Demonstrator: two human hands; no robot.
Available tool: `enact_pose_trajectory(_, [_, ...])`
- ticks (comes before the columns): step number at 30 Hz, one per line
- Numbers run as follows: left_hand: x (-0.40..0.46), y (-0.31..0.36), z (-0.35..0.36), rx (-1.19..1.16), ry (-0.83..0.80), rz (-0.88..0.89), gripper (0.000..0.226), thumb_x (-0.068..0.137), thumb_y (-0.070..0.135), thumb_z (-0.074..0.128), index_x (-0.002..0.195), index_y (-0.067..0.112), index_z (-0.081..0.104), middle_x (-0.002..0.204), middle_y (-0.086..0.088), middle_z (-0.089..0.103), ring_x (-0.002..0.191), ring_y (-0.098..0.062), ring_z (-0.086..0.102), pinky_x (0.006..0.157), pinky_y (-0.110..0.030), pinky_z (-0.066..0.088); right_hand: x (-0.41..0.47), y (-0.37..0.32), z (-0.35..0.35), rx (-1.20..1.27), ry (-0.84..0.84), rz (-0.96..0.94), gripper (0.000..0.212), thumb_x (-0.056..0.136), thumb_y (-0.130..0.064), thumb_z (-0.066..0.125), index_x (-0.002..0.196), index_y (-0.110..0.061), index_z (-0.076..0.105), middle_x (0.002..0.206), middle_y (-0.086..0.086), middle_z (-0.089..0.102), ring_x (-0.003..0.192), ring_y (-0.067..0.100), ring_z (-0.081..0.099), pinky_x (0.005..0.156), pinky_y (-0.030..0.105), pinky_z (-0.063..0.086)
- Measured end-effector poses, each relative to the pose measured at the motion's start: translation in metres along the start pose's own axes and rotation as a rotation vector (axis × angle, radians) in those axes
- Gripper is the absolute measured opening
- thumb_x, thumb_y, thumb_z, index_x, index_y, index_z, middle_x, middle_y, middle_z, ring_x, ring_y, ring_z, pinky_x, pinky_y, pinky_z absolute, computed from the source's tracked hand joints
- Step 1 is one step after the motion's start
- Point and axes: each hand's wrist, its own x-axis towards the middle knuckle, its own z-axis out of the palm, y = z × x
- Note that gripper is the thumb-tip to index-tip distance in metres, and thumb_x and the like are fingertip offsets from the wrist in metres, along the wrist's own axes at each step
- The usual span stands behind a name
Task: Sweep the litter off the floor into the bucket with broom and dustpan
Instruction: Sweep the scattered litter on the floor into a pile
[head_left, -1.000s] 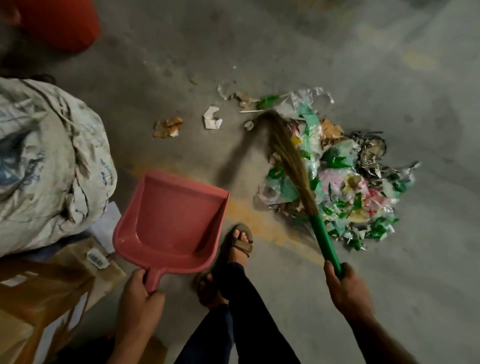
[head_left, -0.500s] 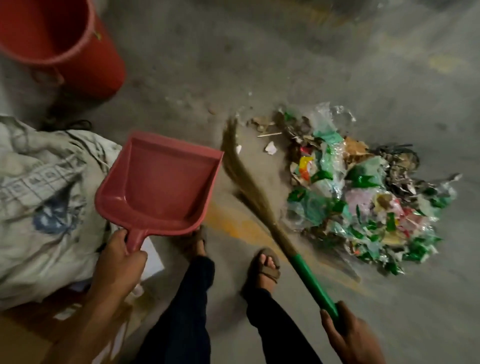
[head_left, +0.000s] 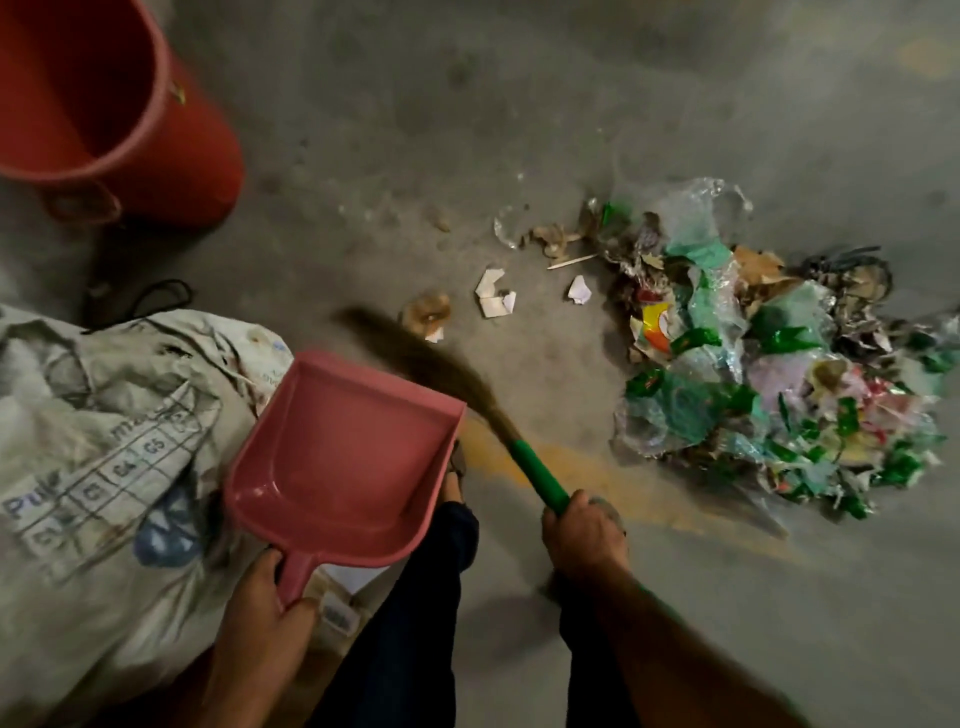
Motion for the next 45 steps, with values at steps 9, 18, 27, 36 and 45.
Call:
enact_pose_trajectory(9, [0.053, 0.031, -0.02, 0.024, -0.065, 0.068, 0.052, 0.076, -0.01, 0.063, 0.124, 0.008, 0.056, 0.095, -0.014, 0.059, 0.083, -0.026, 0.053, 0.073, -0.035, 0.038, 0.013, 0.065, -0.025, 0.299, 0.008, 0.326, 0.05, 0.096, -0.054, 0.044, 0.11, -0.007, 0.051, 0.098, 0.017, 0.063, 0.094, 0.036, 0.064, 0.076, 0.038, 0.05])
enact_pose_trajectory(18, [0.09, 0.076, -0.013, 0.023, -0.134, 0.225, 0.046, 0.073, -0.016, 0.061, 0.102, 0.019, 0.053, 0.09, -0.008, 0.058, 0.084, -0.027, 0.056, 0.074, -0.036, 0.039, 0.063, 0.128, -0.086, 0.342, 0.149, 0.514, 0.056, 0.092, -0.053, 0.049, 0.107, 0.0, 0.058, 0.094, 0.021, 0.067, 0.082, 0.038, 0.068, 0.076, 0.048, 0.06])
enact_pose_trajectory(27, [0.12, 0.117, -0.025, 0.109, -0.123, 0.346, 0.04, 0.072, -0.007, 0.065, 0.083, 0.03, 0.054, 0.079, 0.001, 0.061, 0.075, -0.027, 0.06, 0.071, -0.04, 0.046, 0.05, 0.132, -0.12, 0.292, 0.255, 0.545, 0.051, 0.095, -0.054, 0.045, 0.109, -0.005, 0.051, 0.094, 0.02, 0.062, 0.081, 0.037, 0.063, 0.075, 0.042, 0.055])
enact_pose_trajectory(36, [0.145, 0.135, -0.039, 0.105, -0.049, 0.332, 0.032, 0.068, -0.006, 0.066, 0.085, 0.019, 0.056, 0.072, -0.006, 0.062, 0.066, -0.029, 0.059, 0.066, -0.041, 0.049, -0.002, 0.105, -0.106, 0.443, 0.344, 0.503, 0.044, 0.099, -0.051, 0.042, 0.095, -0.007, 0.046, 0.069, 0.009, 0.049, 0.06, 0.027, 0.047, 0.058, 0.035, 0.039])
enact_pose_trajectory(45, [0.142, 0.121, -0.051, 0.002, 0.057, 0.202, 0.026, 0.07, -0.002, 0.066, 0.086, 0.016, 0.056, 0.074, -0.008, 0.061, 0.07, -0.03, 0.058, 0.064, -0.036, 0.043, -0.068, 0.072, -0.082, 0.595, 0.303, 0.319, 0.032, 0.094, -0.045, 0.056, 0.082, -0.016, 0.053, 0.062, 0.011, 0.058, 0.058, 0.027, 0.057, 0.058, 0.037, 0.048])
